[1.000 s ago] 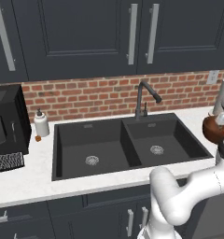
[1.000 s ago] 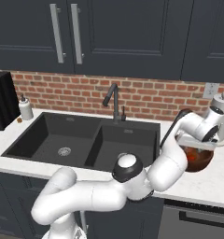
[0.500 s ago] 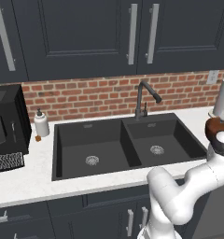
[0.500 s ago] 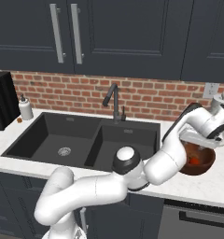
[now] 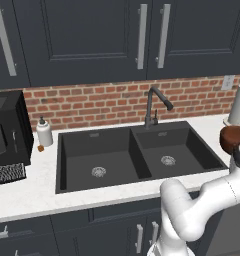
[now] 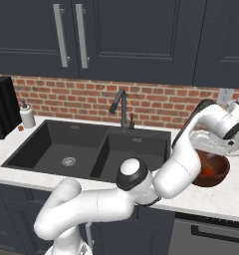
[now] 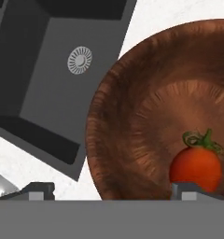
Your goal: Pick the tomato from the sink and place it in the bowl. Then pick the bowl and place it in the microwave. Then close the microwave door and press the start button.
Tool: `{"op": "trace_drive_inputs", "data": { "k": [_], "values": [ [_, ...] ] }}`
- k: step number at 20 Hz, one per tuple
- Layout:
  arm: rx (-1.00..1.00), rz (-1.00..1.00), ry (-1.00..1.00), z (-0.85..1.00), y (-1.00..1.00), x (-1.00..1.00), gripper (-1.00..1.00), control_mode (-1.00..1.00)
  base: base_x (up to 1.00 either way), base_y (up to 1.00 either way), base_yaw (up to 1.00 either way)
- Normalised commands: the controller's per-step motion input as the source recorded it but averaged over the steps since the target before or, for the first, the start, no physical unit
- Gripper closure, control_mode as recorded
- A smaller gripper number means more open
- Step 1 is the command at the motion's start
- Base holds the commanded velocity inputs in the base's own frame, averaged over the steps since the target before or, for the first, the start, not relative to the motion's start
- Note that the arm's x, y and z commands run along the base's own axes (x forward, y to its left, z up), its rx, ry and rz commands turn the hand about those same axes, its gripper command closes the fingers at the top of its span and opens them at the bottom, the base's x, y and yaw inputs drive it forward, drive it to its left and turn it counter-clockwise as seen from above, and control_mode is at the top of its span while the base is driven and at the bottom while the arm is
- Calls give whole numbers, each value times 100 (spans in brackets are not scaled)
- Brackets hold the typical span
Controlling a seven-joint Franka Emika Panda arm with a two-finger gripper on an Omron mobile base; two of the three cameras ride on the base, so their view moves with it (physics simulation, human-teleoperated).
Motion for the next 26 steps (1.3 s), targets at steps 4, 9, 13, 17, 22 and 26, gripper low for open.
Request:
{"op": "trace_drive_inputs", "data": {
  "k": [4,9,13,17,22,26],
  "values": [
    [-30,0,-4,-17,100,-53,-100,-100,0,0,0],
    [-33,0,-10,-64,86,-67,-100,-100,0,0,0],
    [-21,0,-17,-52,14,-41,-100,-100,0,0,0],
    [-12,-1,-10,-12,-5,6,-100,-100,0,0,0],
    [-9,0,-1,-13,-16,37,-100,-100,0,0,0],
    [-1,0,-7,30,-23,16,-100,-100,0,0,0]
  ]
}}
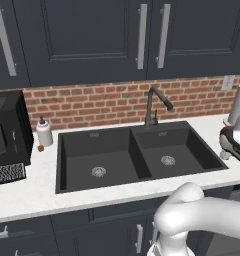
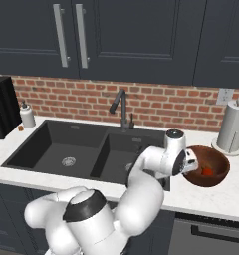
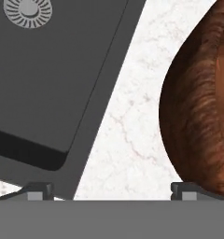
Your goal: Pick the tomato from the sink and place it in the bowl. Then pick the bowl and place it in the microwave. Then close the microwave door and press the start button.
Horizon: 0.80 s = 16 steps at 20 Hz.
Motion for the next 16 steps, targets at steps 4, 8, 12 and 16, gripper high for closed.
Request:
{"op": "trace_drive_inputs", "data": {
  "k": [4,8,12,16],
  "values": [
    [0,0,-4,75,-11,2,-100,-100,0,0,0],
    [-3,0,-3,39,-19,16,-100,-100,0,0,0],
    [-16,1,0,-18,-37,26,-100,-100,0,0,0],
    [-19,4,0,-29,-36,14,-100,-100,0,0,0]
  ]
}}
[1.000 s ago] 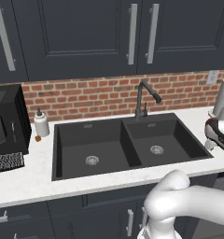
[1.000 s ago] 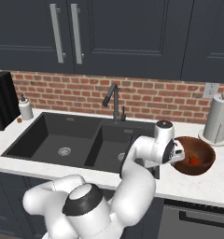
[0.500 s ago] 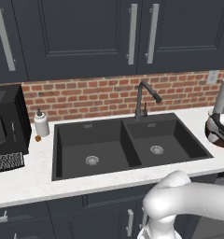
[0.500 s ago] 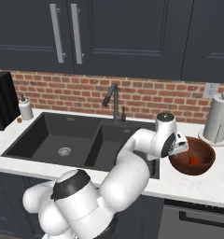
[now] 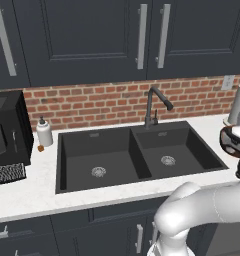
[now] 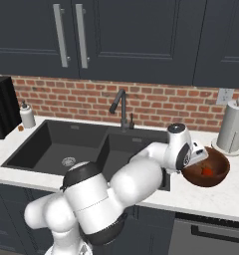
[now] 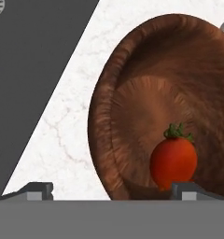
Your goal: Pick the tomato from the sink and place it in the bowl. Then pick the bowl and place it in the microwave. Then close the microwave door and press the start button.
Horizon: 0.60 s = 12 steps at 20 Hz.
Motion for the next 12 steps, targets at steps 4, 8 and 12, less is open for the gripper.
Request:
{"op": "trace_drive_inputs", "data": {
  "k": [4,8,12],
  "values": [
    [-9,1,-3,0,-28,0,-100,-100,0,0,0],
    [-2,3,0,-13,-11,11,-100,-100,0,0,0],
    [0,4,0,-31,-4,2,-100,-100,0,0,0]
  ]
}}
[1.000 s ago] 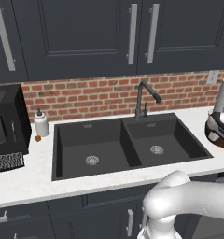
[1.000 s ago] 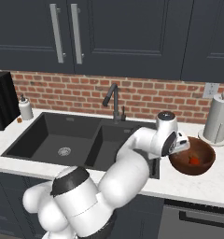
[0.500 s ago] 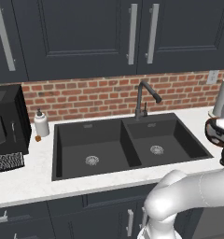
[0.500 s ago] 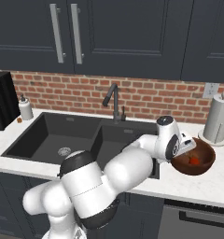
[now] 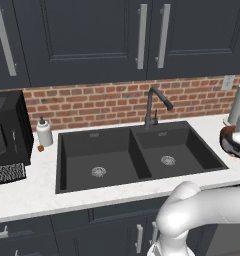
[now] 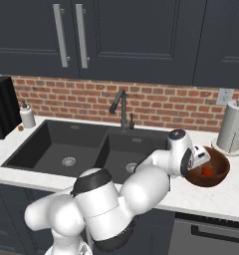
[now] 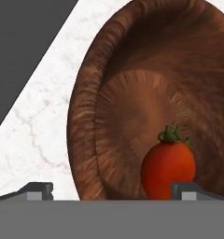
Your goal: Pick the tomato from the sink and place it in the bowl. Then pick the bowl and place it in the microwave. Then close the microwave door and press the start button.
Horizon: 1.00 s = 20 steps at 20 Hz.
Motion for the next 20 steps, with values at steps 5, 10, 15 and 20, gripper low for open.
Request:
{"op": "trace_drive_inputs", "data": {
  "k": [5,10,15,20],
  "values": [
    [0,4,0,-32,0,0,-100,-100,0,0,0],
    [0,4,0,-30,0,4,100,-100,0,0,0],
    [-1,0,2,-4,3,0,100,-100,0,0,0],
    [-5,3,3,9,7,-41,100,-100,0,0,0]
  ]
}}
